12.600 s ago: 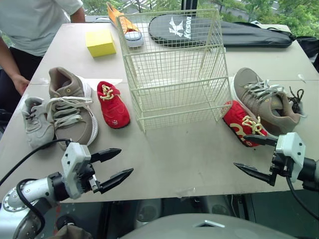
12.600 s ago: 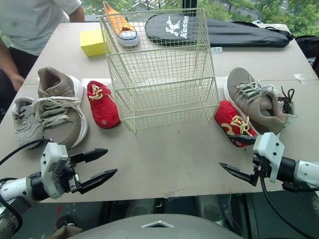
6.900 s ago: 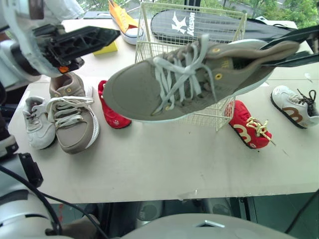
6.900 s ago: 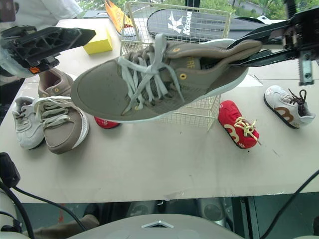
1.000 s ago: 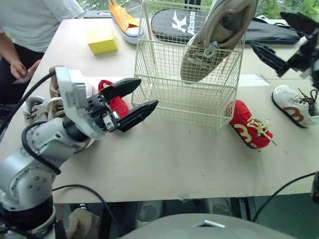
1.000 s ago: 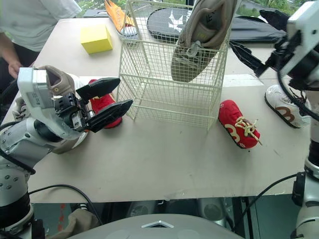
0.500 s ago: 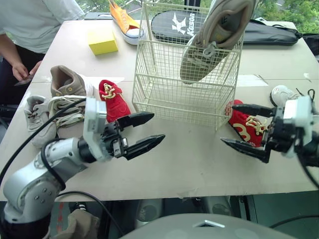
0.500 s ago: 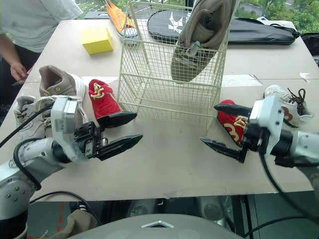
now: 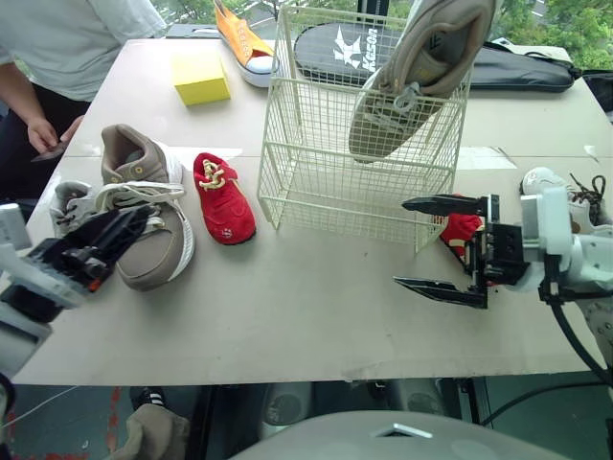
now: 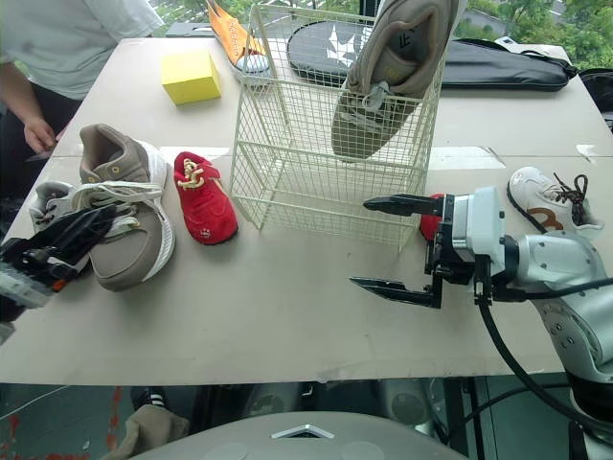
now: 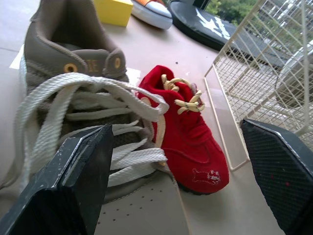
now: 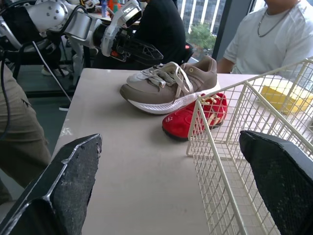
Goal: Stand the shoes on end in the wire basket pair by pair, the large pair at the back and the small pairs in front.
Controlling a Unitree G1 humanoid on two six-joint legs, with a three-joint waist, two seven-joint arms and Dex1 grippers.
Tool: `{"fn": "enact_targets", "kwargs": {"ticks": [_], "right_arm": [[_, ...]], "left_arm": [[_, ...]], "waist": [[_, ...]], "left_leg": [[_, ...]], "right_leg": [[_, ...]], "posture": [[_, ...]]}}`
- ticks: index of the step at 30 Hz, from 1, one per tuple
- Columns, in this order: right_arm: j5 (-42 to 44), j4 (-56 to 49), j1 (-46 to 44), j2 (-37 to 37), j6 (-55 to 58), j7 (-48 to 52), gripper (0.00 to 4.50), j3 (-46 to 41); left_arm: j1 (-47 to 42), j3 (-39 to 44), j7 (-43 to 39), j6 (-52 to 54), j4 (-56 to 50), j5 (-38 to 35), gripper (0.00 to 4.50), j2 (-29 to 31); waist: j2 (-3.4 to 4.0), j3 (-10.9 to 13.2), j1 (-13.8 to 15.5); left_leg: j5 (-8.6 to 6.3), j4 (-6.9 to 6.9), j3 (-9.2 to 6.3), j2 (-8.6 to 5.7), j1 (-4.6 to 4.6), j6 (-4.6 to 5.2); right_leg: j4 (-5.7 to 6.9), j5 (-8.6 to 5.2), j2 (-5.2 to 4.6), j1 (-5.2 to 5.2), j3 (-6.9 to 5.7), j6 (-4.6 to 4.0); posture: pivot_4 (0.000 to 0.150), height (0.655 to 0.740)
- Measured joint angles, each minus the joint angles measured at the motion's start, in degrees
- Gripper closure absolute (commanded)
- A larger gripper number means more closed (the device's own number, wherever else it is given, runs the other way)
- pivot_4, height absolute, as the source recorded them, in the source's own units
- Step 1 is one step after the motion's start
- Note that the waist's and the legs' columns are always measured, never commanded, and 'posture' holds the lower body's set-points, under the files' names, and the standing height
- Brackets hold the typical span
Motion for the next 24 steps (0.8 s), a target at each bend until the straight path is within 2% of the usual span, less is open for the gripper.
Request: {"fn": "enact_targets", "kwargs": {"ticks": [3,6,9,12,21,24], "right_arm": [[-0.7,0.9,-1.15,0.43,-1.16,0.83,0.03,1.19],[-1.13,1.0,-1.07,0.43,-1.61,1.4,0.03,1.47],[-1.09,0.84,-0.9,0.15,-2.34,1.9,0.03,1.31],[-1.07,0.41,-1.01,0.03,-3.27,2.11,0.03,0.79],[-0.48,-1.73,-1.63,-0.08,-3.84,1.81,0.03,0.63],[-0.47,-1.73,-2.7,-0.08,-3.81,1.51,0.0,0.64]], "left_arm": [[-4.69,-0.68,3.8,5.45,7.14,1.32,0.0,6.01],[-7.77,-2.32,3.43,8.68,11.2,2.68,0.0,7.69],[-12.5,-5.73,0.45,12.18,19.56,5.46,0.0,11.9],[-15.26,-9.01,-3.47,14.76,23.62,8.34,0.0,15.2],[-23.47,-19.62,-12.67,15.06,32.34,18.26,0.0,15.8],[-27.34,-23.02,-15.35,13.85,35.18,21.46,1.32,14.47]], "waist": [[0.0,0.02,0.02],[0.0,0.02,-0.29],[-0.08,0.04,-0.39],[-0.02,0.07,-0.48],[-0.04,0.06,-0.3],[-0.01,0.05,-0.19]], "left_leg": [[0.0,-0.04,0.02,-0.01,0.02,0.0],[0.0,-0.08,0.15,0.0,0.0,0.0],[0.0,-0.11,0.08,0.0,-0.05,-0.01],[0.0,-0.16,0.17,0.0,-0.03,-0.01],[0.0,-0.15,0.19,-0.03,-0.03,-0.02],[0.0,-0.15,0.22,-0.06,0.0,-0.02]], "right_leg": [[0.0,0.0,-0.01,0.0,-0.02,0.0],[-0.01,0.01,-0.08,-0.05,0.0,0.02],[0.0,0.01,-0.06,-0.12,-0.09,0.01],[0.0,0.01,-0.1,-0.14,-0.06,0.01],[0.02,0.02,-0.12,-0.13,-0.06,0.01],[0.05,0.02,-0.13,-0.12,-0.03,0.02]], "posture": [[0.15,0.74],[0.15,0.74],[0.15,0.74],[0.15,0.74],[0.15,0.74],[0.15,0.74]]}}
